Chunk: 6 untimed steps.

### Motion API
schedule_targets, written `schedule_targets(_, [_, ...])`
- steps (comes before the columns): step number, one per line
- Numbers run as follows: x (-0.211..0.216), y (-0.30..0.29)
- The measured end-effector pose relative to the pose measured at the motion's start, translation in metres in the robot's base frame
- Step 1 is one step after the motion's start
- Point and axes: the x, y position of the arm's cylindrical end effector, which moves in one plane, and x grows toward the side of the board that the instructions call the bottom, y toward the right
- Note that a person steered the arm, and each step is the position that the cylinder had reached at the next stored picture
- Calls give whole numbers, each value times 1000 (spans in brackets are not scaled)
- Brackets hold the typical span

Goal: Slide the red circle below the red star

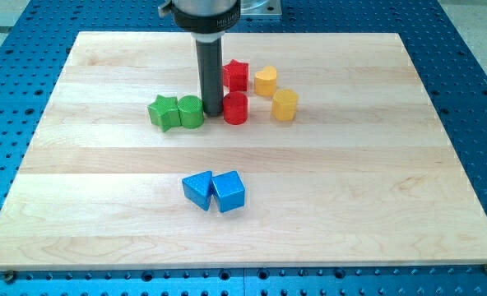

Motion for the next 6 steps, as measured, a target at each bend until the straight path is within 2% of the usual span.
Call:
schedule_targets(1, [34, 0])
schedule_targets(2, [48, 7])
schedule_targets(4, [5, 17])
schedule_targets(6, [-15, 13])
